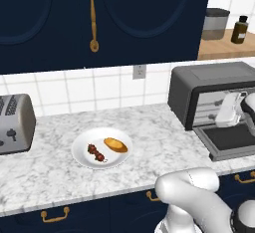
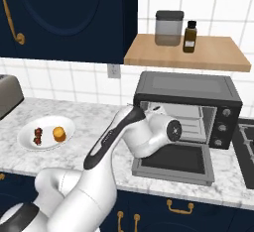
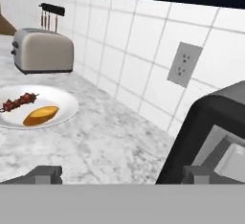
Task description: Pick up the kebab skewer and baguette bread, and place them inside the toaster oven. Close the toaster oven door and start by setting the timer.
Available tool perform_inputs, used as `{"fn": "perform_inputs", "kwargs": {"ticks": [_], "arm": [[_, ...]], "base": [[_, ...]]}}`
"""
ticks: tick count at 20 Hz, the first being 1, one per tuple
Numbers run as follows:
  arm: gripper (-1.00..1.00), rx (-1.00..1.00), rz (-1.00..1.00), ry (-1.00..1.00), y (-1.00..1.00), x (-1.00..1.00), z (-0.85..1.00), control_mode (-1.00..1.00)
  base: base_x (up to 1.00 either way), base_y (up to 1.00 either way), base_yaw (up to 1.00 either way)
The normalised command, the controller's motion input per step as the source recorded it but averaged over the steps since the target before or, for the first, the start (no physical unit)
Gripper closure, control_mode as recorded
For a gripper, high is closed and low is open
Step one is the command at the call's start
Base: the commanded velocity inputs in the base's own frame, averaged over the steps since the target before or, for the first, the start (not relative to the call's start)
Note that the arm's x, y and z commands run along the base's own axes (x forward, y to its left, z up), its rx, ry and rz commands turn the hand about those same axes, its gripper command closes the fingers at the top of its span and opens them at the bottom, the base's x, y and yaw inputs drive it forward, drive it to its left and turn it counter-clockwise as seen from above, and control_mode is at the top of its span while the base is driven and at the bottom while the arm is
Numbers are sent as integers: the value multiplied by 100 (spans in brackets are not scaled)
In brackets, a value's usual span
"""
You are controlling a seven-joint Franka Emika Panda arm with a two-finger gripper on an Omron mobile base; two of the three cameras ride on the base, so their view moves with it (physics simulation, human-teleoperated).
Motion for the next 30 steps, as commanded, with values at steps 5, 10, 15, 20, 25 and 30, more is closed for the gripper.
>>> {"fn": "perform_inputs", "kwargs": {"ticks": [5, 10, 15, 20, 25, 30], "arm": [[-100, 25, 6, -2, -63, 65, -18, -100], [-100, 20, -5, 0, -39, 65, -24, -100], [-100, 3, -2, 0, -45, 77, -31, -100], [-100, 0, 0, 0, -56, 68, -29, -100], [-100, 0, 0, -1, -23, 48, -22, -100], [-100, 0, -2, -1, -3, 50, -22, -100]], "base": [[0, 0, 0], [0, 0, 0], [0, 0, 0], [0, 0, 0], [0, 0, 0], [0, 0, 0]]}}
